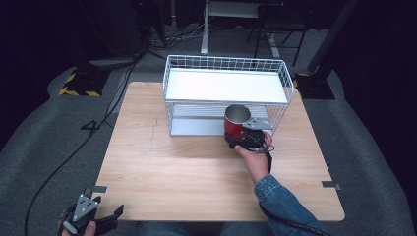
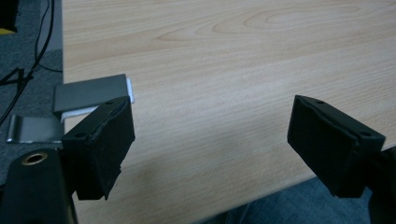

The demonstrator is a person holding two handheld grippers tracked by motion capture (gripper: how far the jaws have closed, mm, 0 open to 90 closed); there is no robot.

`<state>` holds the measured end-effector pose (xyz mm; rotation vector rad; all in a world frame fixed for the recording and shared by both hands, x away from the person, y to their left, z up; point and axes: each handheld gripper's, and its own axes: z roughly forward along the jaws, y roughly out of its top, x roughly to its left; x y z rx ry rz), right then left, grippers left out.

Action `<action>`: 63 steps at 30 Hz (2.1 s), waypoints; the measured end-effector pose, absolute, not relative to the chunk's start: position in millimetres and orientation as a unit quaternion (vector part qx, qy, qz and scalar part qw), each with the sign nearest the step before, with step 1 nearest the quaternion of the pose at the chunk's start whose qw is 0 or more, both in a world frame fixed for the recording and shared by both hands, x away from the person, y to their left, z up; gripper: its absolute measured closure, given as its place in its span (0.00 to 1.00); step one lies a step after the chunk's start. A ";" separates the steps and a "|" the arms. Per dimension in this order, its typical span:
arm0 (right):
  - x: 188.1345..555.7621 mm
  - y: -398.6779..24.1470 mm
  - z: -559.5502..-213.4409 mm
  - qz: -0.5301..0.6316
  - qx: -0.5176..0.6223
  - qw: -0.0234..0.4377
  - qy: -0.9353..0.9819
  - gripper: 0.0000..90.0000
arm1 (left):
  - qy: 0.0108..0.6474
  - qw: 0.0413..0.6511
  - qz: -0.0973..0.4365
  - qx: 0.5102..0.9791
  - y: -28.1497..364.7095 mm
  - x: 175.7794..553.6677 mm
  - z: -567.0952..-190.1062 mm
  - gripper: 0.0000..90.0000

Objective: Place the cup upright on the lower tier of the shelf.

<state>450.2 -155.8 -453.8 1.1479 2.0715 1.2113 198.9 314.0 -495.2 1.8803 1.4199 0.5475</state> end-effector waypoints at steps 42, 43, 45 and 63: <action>525.0 -113.4 -482.9 0.461 0.436 0.245 0.733 0.19 | 0.565 0.343 0.204 0.722 326.1 189.4 -504.8 0.17; 525.2 -113.9 -482.9 0.461 0.435 0.245 0.734 0.19 | 0.565 0.344 0.204 0.722 325.8 189.5 -505.2 0.17; 525.8 -114.2 -482.8 0.459 0.430 0.243 0.738 0.19 | 0.566 0.344 0.203 0.721 325.1 189.6 -505.9 0.17; 519.6 -114.1 -481.7 0.445 0.423 0.251 0.749 0.18 | 0.561 0.343 0.200 0.726 321.8 191.6 -505.4 0.17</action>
